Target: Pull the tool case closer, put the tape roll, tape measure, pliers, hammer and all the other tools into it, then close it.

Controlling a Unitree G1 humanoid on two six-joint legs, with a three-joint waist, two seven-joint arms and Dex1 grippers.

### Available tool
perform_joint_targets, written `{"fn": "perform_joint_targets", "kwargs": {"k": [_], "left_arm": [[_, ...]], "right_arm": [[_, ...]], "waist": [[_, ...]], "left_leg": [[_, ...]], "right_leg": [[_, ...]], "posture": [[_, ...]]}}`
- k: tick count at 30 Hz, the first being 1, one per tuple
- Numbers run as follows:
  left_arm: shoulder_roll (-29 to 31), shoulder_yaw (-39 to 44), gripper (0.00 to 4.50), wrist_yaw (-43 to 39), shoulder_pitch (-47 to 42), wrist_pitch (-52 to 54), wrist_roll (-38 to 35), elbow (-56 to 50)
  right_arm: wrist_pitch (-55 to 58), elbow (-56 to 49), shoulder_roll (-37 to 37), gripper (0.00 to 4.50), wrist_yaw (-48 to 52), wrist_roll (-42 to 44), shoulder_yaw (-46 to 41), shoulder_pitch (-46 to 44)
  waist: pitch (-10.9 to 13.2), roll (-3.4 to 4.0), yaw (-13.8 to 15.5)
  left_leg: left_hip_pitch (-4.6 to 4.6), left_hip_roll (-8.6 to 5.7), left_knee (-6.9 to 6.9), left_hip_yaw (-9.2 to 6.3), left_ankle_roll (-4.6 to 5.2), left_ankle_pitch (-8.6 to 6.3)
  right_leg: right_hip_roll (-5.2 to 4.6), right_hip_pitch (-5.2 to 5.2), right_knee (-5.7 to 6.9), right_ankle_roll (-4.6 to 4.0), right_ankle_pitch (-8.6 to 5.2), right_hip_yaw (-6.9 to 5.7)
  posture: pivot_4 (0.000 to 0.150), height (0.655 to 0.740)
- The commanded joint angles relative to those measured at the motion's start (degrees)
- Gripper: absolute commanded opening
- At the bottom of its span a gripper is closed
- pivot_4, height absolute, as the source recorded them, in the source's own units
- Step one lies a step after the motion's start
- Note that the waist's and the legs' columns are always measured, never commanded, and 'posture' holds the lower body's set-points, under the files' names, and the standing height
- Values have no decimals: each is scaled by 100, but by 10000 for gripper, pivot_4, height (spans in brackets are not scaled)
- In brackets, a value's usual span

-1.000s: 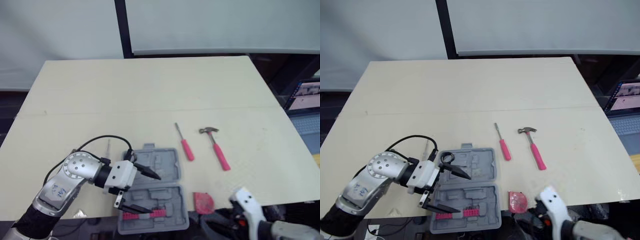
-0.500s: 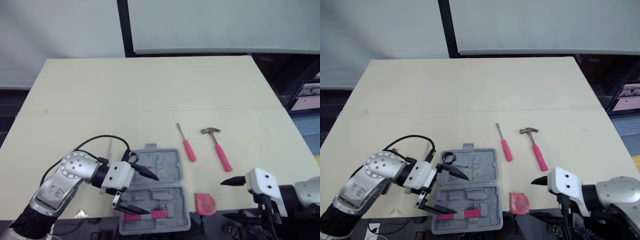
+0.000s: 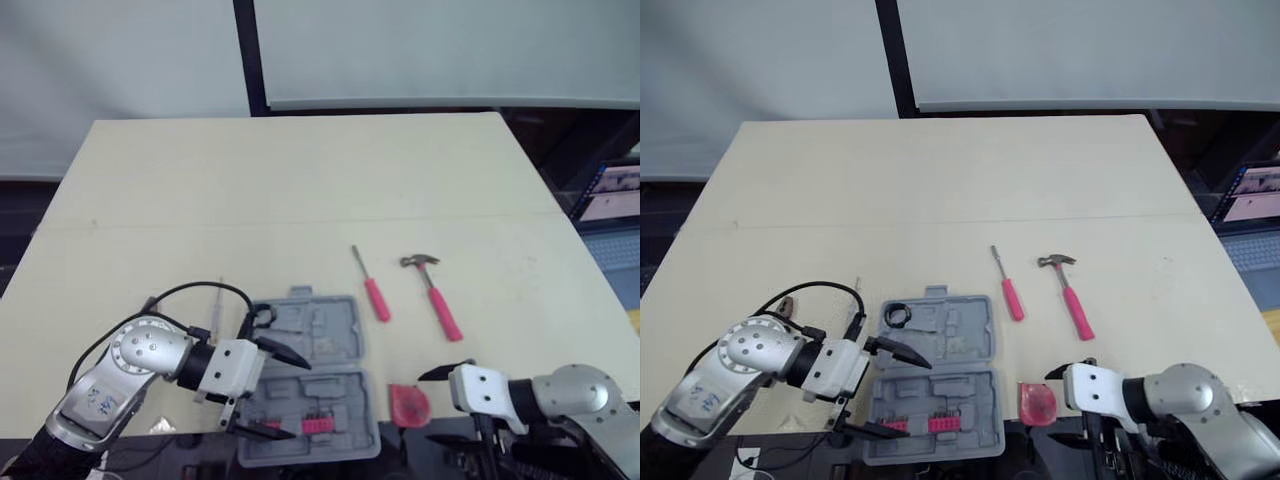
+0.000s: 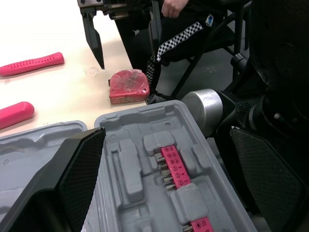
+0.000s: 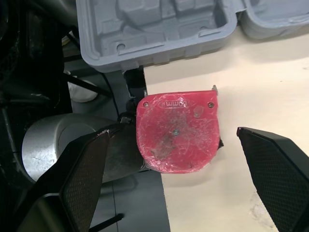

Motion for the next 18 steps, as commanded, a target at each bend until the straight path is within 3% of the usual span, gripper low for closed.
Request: {"fn": "perform_joint_targets", "kwargs": {"k": [1, 18], "left_arm": [[13, 25, 45000, 75, 43, -61, -5, -224], [-16, -35, 45000, 81, -113, -64, 3, -103]], "right_arm": [[65, -66, 157, 44602, -139, -87, 130, -140], [249, -13, 433, 44602, -439, -736, 762, -406]], "waist": [[0, 0, -1], [0, 1, -8]], "left_leg": [[0, 0, 0, 0, 0, 0], [0, 0, 4, 0, -1, 0]], "right_leg": [[0, 0, 0, 0, 0, 0], [1, 1, 2, 0, 0, -1]], "posture": [[1500, 7400], [1500, 7400]]}}
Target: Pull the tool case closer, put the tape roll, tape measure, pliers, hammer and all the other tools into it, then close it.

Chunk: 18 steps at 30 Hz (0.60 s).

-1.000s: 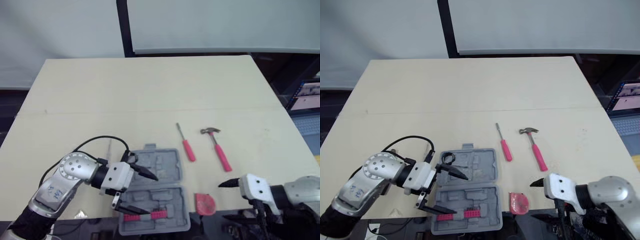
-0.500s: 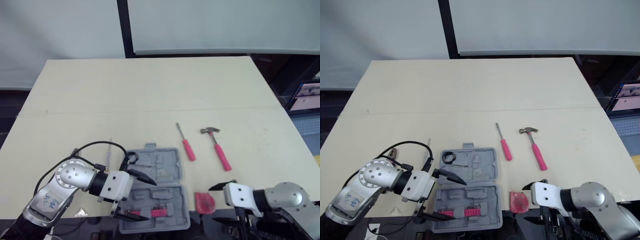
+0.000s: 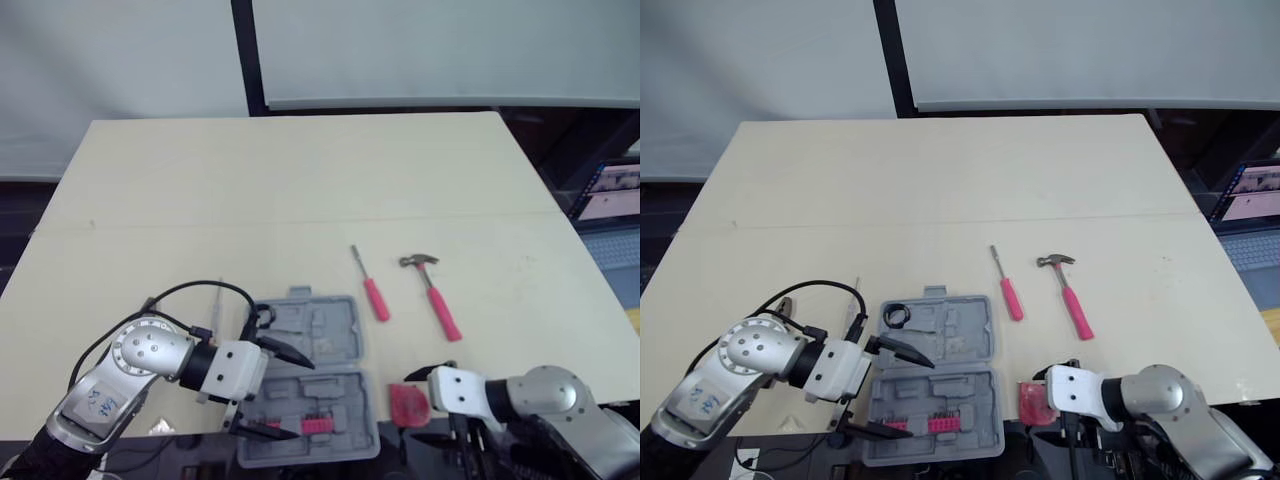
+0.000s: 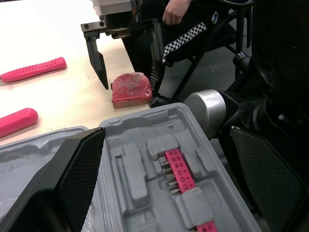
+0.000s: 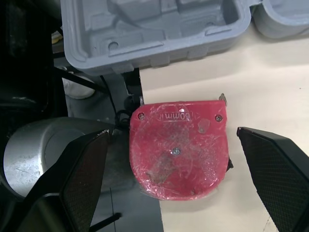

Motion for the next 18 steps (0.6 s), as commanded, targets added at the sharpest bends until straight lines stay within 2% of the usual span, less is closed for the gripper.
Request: {"fn": "perform_joint_targets", "kwargs": {"k": [1, 15, 18], "left_arm": [[-17, -6, 45000, -3, -78, -62, -17, -46], [23, 21, 45000, -80, -156, -83, -9, 39], [5, 7, 45000, -67, -154, -76, 3, 76]], "right_arm": [[-41, -45, 109, 44602, -163, -198, 133, -21], [-214, 106, 351, 44602, -379, -460, 287, -65], [-120, 2, 334, 36241, -350, -399, 273, -43]], "waist": [[0, 0, -3], [0, 0, -2], [0, 0, -2]], "left_leg": [[0, 0, 0, 0, 0, 0], [0, 1, 27, 0, 1, 0], [1, 1, 32, -1, 1, 0]], "right_leg": [[0, 0, 1, 0, 0, 0], [0, -1, 32, 0, 0, 0], [0, -1, 39, 0, 0, 0]], "posture": [[1500, 7400], [1500, 7400], [1500, 7400]]}}
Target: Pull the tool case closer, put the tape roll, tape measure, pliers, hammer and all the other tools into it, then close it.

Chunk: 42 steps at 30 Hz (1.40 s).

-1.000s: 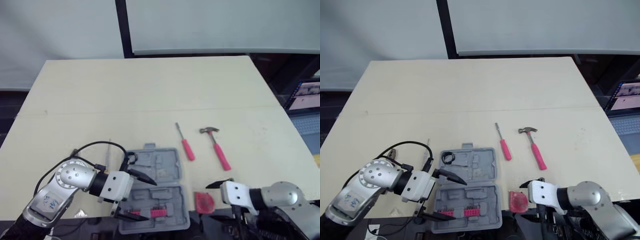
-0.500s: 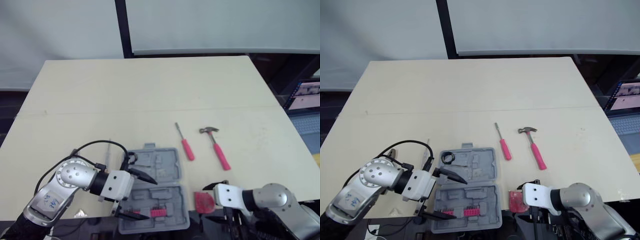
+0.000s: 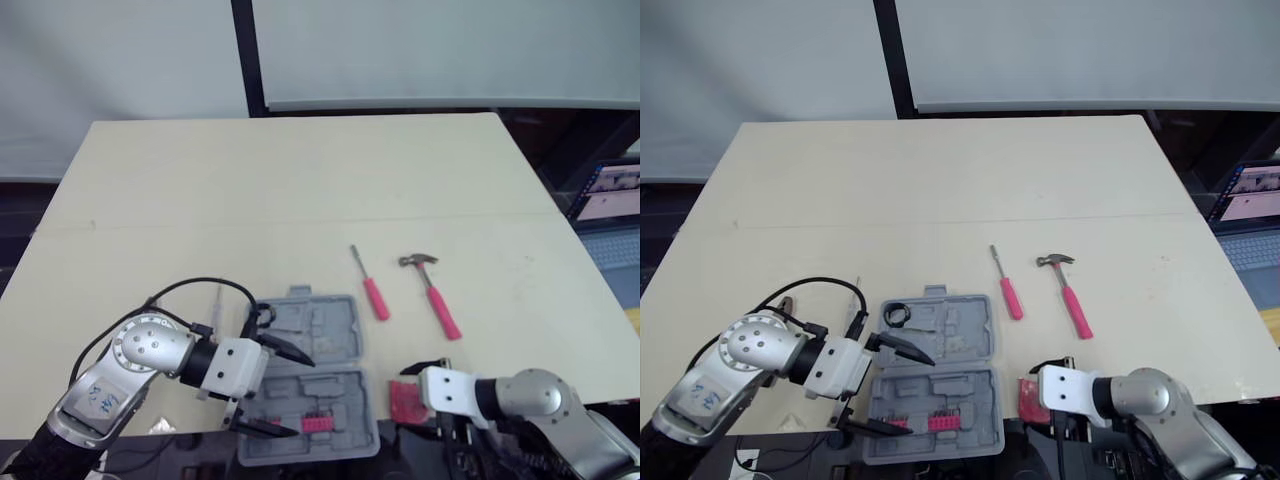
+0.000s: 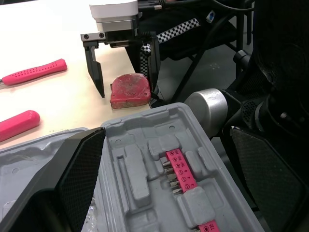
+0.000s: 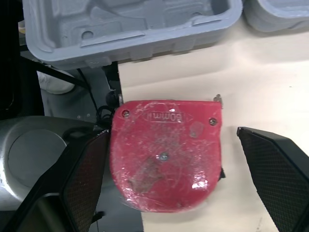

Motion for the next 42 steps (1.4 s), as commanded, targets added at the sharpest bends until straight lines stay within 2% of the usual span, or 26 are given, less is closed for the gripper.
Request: {"fn": "perform_joint_targets", "kwargs": {"k": [1, 2, 5, 10, 14, 17, 20, 25, 31, 42], "left_arm": [[-4, 19, 45000, 0, -9, -80, 0, 25], [-18, 10, 45000, 4, -10, -99, 11, 57], [-78, -5, 45000, 7, -39, -229, 55, 178], [-132, 134, 45000, 54, -96, -239, -20, 337], [-63, 503, 45000, 99, -6, -184, -210, 570], [32, 746, 45000, -22, 39, -414, -179, 901], [227, 953, 45000, -273, -24, -499, -205, 1378], [226, 1012, 45000, -364, -341, -822, -26, 2096], [191, 932, 45000, -440, -522, -1168, 183, 2539], [67, 855, 45000, -349, -763, -1206, 337, 2634]], "right_arm": [[81, -271, -3, 31464, 20, 80, -38, 55], [121, -343, -29, 28324, 44, 146, -90, 58], [440, -903, -186, 28323, 256, 615, -406, 4], [1797, -1843, -578, 28323, 585, 1569, -798, -513], [3345, -1980, -450, 28323, 511, 2414, -609, -1889], [4192, -1669, -81, 28323, 340, 2557, -126, -3124], [4288, -1204, 114, 28323, 510, 2219, 684, -4056], [4082, -183, 412, 28323, 631, 1263, 2102, -5140], [4108, 810, 1088, 28323, 679, 826, 2704, -5908], [3455, 2032, 1873, 28323, 683, 108, 3119, -6215]], "waist": [[0, 0, 0], [0, 0, -2], [3, 4, -3], [3, 4, -3], [4, 5, -32], [6, 8, -45], [8, 10, -38], [9, 11, -28], [11, 13, -62], [11, 13, -56]], "left_leg": [[0, 0, 0, 0, 0, 0], [0, 0, 0, -1, 0, 0], [-1, 0, 0, 0, 0, 0], [-1, 2, 1, -1, 1, -1], [-1, 5, 1, -2, 6, -4], [1, 9, -3, -2, 9, -6], [-4, 8, -6, -2, 2, -4], [-9, 5, 4, 4, 9, -8], [-13, 9, 21, 6, 10, -8], [-15, 11, 34, 6, 11, -10]], "right_leg": [[0, 0, 1, 0, 0, 0], [0, 0, 1, 0, 0, 0], [0, -2, 2, 0, 0, 0], [1, -2, 7, 0, 0, -1], [-1, -3, 7, 0, 0, 0], [0, -11, 12, -2, -1, -1], [-1, -18, 8, -6, -3, -3], [-12, -23, 6, -8, -4, -5], [-11, -35, 45, -8, -4, -8], [-13, -37, 56, -8, -5, -15]], "posture": [[1500, 7400], [1500, 7400], [1500, 7400], [1500, 7400], [1500, 7400], [1500, 7400], [1500, 7400], [1500, 7400], [1500, 7400], [1500, 7400]]}}
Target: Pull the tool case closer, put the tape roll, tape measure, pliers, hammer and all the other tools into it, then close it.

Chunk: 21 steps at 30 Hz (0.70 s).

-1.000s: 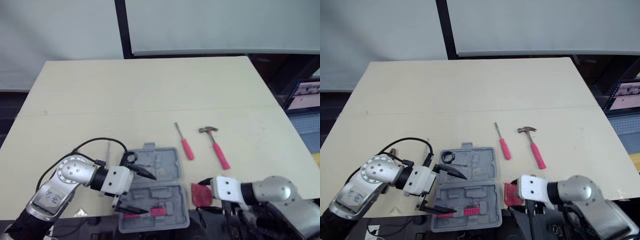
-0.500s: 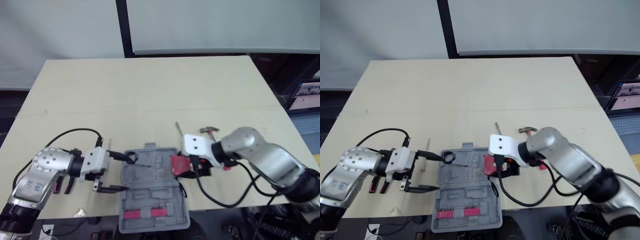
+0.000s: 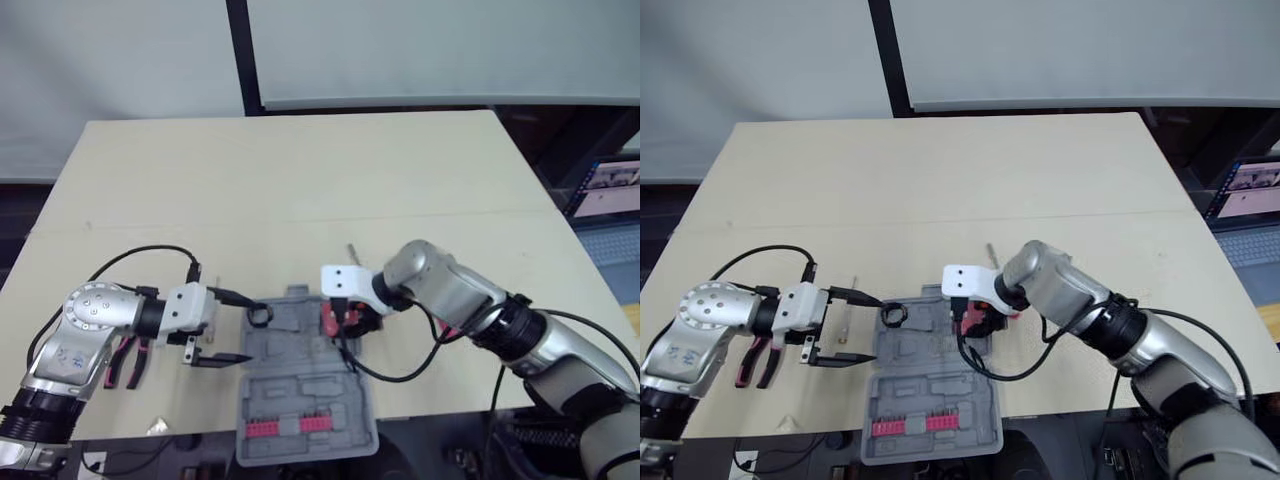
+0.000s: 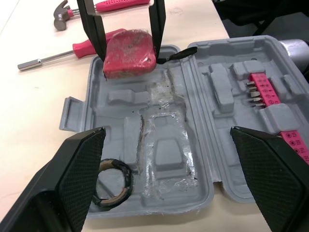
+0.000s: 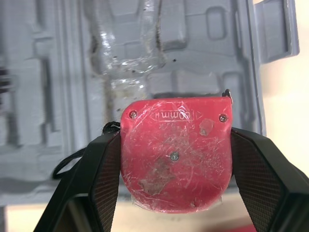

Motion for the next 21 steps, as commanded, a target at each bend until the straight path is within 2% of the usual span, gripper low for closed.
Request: {"fn": "perform_joint_targets", "kwargs": {"k": [1, 8, 16, 17, 18, 19, 21], "left_arm": [[-43, -2, 45000, 38, -47, -26, 19, -39], [-84, -21, 45000, 158, -66, 5, 126, -87], [-120, -42, 45000, 171, -151, 15, 151, -79], [-123, -42, 45000, 174, -167, 19, 153, -80], [-130, -47, 45000, 178, -187, 22, 159, -73], [-136, -51, 45000, 182, -202, 25, 164, -75], [-134, -47, 45000, 187, -224, 52, 156, -102]], "right_arm": [[-271, 126, 79, 28323, 91, -229, 20, -94], [-851, 680, 327, 28323, 33, -674, 46, -41], [-1159, 804, 457, 28323, 199, -877, -77, 0], [-1175, 751, 442, 38416, 222, -890, -101, -16], [-1184, 684, 430, 42238, 217, -905, -157, -37], [-1128, 593, 426, 44488, 204, -884, -260, -71], [-772, 349, 438, 44488, 214, -641, -656, -175]], "waist": [[0, 0, 4], [0, 0, -2], [0, 0, 2], [0, 0, 2], [0, 0, 3], [0, 0, 4], [1, 2, 7]], "left_leg": [[0, 0, 1, 0, 0, 0], [0, 0, 1, 0, 0, 0], [1, 0, 0, 0, 0, 0], [1, 1, 0, 0, 0, 0], [1, 0, 1, 0, -1, 0], [1, 0, 0, 0, -1, 0], [0, 0, 1, 0, -1, 0]], "right_leg": [[0, 0, 1, 0, 0, -1], [0, 0, 3, 0, 0, -2], [1, 0, 3, 0, 0, -2], [1, 0, 3, 0, 0, -3], [1, 0, 3, 0, 0, -3], [1, 0, 3, 0, 0, -3], [1, 0, 3, 0, 0, -2]], "posture": [[1500, 7400], [1500, 7400], [1500, 7400], [1500, 7400], [1500, 7400], [1500, 7400], [1500, 7400]]}}
